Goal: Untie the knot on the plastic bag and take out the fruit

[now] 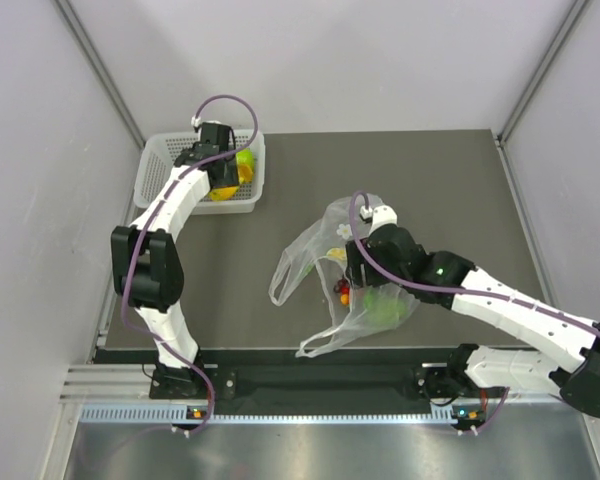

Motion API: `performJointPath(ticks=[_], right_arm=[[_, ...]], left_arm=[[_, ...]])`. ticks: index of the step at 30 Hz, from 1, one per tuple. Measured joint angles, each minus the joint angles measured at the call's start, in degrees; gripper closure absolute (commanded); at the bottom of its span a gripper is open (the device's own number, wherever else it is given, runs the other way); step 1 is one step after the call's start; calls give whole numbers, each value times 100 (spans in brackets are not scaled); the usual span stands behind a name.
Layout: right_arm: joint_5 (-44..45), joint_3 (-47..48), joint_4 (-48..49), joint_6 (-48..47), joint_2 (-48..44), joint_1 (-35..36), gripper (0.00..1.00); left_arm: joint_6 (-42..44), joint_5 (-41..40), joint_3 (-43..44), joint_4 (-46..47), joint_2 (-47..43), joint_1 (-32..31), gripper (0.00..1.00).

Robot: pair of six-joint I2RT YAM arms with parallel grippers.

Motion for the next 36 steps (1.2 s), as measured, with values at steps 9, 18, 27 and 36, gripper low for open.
performJointPath(ticks=[9, 18, 27, 36], right_arm=[[433, 310, -603, -55, -2, 0, 16], [1244, 424, -1429, -39, 37, 0, 12], [2057, 417, -1998, 140, 225, -31, 9], [1939, -256, -1733, 247, 149, -107, 9]], left_arm=[[-140, 271, -293, 7, -704, -57, 8], [-619, 669, -2050, 247, -3248, -1814, 11], [-1161, 1561, -3309, 835, -4079, -3685, 21], [-1390, 2002, -4218, 1832, -3560, -4933, 22]])
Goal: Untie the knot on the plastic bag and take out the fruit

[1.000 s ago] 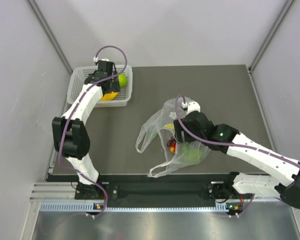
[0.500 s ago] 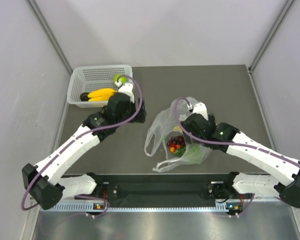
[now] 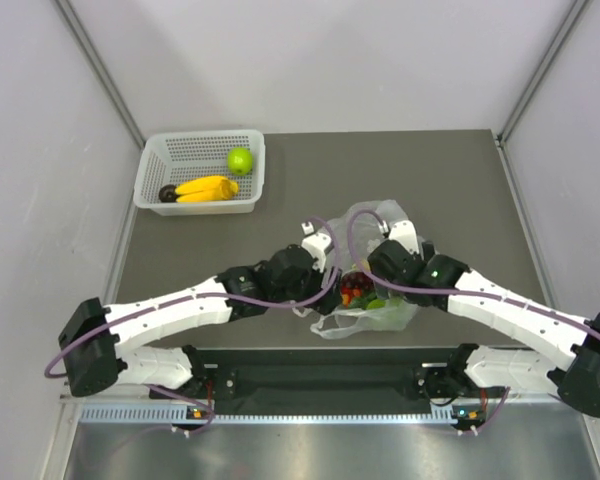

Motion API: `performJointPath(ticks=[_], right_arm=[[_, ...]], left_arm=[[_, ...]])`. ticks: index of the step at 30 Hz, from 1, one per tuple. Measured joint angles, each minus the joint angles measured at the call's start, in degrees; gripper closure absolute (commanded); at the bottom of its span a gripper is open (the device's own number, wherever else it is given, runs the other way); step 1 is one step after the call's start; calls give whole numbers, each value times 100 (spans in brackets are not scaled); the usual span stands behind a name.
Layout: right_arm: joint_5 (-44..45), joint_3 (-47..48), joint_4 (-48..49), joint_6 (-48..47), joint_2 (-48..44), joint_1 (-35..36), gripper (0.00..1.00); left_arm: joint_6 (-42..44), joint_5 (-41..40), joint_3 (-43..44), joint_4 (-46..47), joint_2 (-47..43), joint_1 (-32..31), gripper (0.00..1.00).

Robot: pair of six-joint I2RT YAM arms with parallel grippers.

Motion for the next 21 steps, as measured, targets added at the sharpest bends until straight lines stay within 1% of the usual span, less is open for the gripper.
performJointPath(ticks=[5, 9, 13, 18, 21], right_arm=[[-297, -562, 321, 17, -492, -2, 10], [-492, -883, 546, 70, -776, -2, 13], [-785, -1045, 719, 136, -817, -2, 16], [-1233, -1377, 1167, 385, -831, 15, 17], [-1366, -1604, 1246, 566, -831, 39, 19]], left_arm=[[-83, -26, -118, 466, 490, -442, 22], [-179, -149, -133, 791, 892, -732, 22], [-365, -356, -205, 977, 1272, -872, 23], [-546, -590, -328, 1082, 1423, -955, 23], [-623, -710, -354, 1156, 1504, -1073, 23]])
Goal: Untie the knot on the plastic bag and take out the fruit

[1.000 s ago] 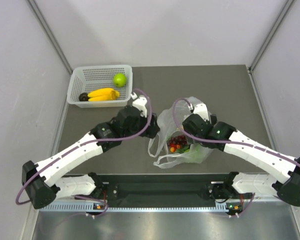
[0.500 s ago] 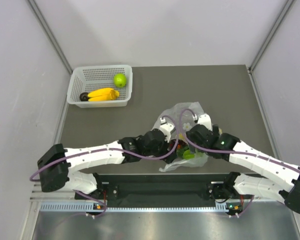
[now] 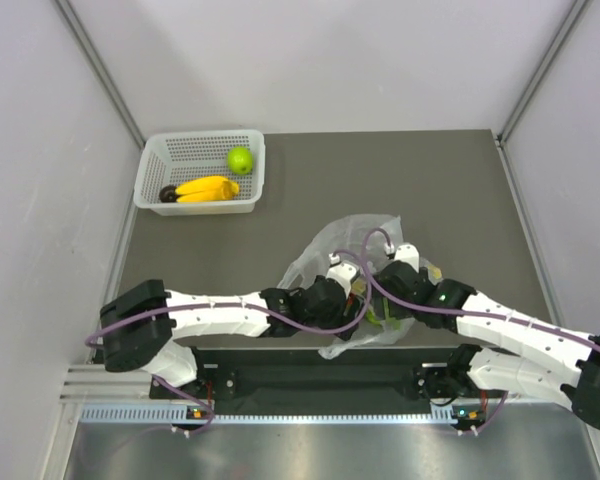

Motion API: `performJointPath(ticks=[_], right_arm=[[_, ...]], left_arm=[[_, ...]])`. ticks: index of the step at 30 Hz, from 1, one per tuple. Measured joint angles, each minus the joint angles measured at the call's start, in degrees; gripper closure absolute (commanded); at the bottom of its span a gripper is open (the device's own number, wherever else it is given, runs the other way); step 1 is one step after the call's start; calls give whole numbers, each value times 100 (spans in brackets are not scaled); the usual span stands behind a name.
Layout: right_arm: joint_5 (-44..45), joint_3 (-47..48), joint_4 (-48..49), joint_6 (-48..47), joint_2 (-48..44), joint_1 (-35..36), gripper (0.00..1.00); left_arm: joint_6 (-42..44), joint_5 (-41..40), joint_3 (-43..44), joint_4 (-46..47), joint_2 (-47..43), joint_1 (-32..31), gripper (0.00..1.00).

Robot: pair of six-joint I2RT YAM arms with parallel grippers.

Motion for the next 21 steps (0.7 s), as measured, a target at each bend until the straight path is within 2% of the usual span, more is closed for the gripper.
performJointPath(ticks=[6, 13, 16, 17, 21], right_arm=[[-66, -101, 111, 313, -4, 4, 20], [120, -131, 83, 629, -26, 7, 13], [326, -107, 0, 743, -90, 9, 11], [387, -79, -57, 767, -98, 9, 10], [584, 122, -164, 809, -103, 7, 10]], left_arm=[[-203, -188, -155, 238, 70, -203, 24], [-442, -507, -157, 505, 452, -702, 24], [-570, -800, -179, 509, 417, -872, 22], [-605, -944, -212, 487, 350, -894, 18], [-669, -1578, -297, 199, -168, -857, 15]])
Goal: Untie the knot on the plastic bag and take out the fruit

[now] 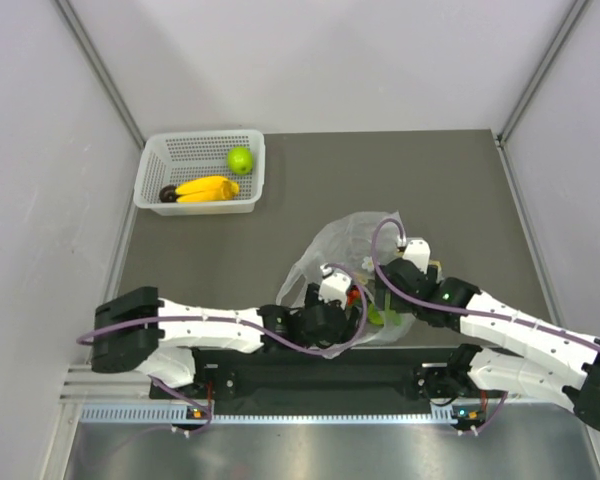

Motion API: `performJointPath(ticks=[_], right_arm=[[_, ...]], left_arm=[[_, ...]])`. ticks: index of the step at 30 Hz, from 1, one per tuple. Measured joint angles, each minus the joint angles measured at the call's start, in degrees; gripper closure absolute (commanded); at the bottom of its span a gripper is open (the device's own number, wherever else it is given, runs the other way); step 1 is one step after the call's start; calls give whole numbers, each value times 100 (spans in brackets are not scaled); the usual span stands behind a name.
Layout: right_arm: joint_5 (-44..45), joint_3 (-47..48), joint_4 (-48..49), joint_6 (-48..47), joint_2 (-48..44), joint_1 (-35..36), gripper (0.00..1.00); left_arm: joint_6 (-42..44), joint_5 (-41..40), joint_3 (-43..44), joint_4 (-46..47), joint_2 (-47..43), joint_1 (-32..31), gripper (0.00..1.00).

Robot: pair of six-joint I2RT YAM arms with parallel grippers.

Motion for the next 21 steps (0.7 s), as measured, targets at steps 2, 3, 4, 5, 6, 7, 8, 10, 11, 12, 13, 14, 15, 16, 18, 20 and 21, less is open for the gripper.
performJointPath(ticks=[2, 3, 4, 5, 6, 7, 8, 10, 11, 12, 13, 14, 15, 16, 18, 20, 21], right_arm=[[31, 68, 4, -9, 2, 2, 11], [33, 94, -9, -13, 13, 0, 11], [35, 114, -4, -15, 35, 0, 11], [35, 129, 2, -24, 66, 2, 11], [31, 133, 11, -33, 94, 2, 12], [26, 133, 9, -52, 125, 0, 12], [20, 133, 9, -63, 164, 2, 12], [7, 133, 15, -87, 234, 0, 13], [-4, 133, 15, -103, 258, 2, 13], [-13, 136, 15, -118, 286, 2, 13], [-24, 136, 15, -131, 302, 2, 13], [-28, 136, 15, -149, 317, 2, 13], [-42, 136, 15, -166, 323, 2, 13], [-52, 136, 13, -177, 326, 0, 13], [-63, 136, 15, -188, 326, 0, 14], [-70, 136, 15, -208, 328, 0, 14], [-70, 136, 13, -212, 330, 0, 14]], left_arm=[[87, -153, 0, -50, -254, 116, 15], [157, -140, 2, -48, -317, 210, 16], [236, -120, 9, -46, -339, 330, 16], [319, -37, 26, -61, -321, 466, 17], [424, 68, 57, -90, -273, 595, 18], [525, 155, 111, -142, -186, 669, 19], [640, 256, 219, -221, -48, 813, 20], [839, 448, 431, -264, 238, 907, 24], [938, 560, 544, -264, 398, 938, 25], [1051, 662, 640, -269, 538, 964, 25], [1134, 743, 717, -267, 654, 984, 25], [1211, 809, 765, -264, 739, 994, 25], [1287, 863, 789, -264, 798, 1010, 25], [1355, 916, 798, -251, 831, 1025, 26], [1473, 997, 839, -247, 890, 1062, 26], [1563, 1084, 927, -227, 997, 1117, 27], [1613, 1128, 970, -199, 1067, 1152, 28]])
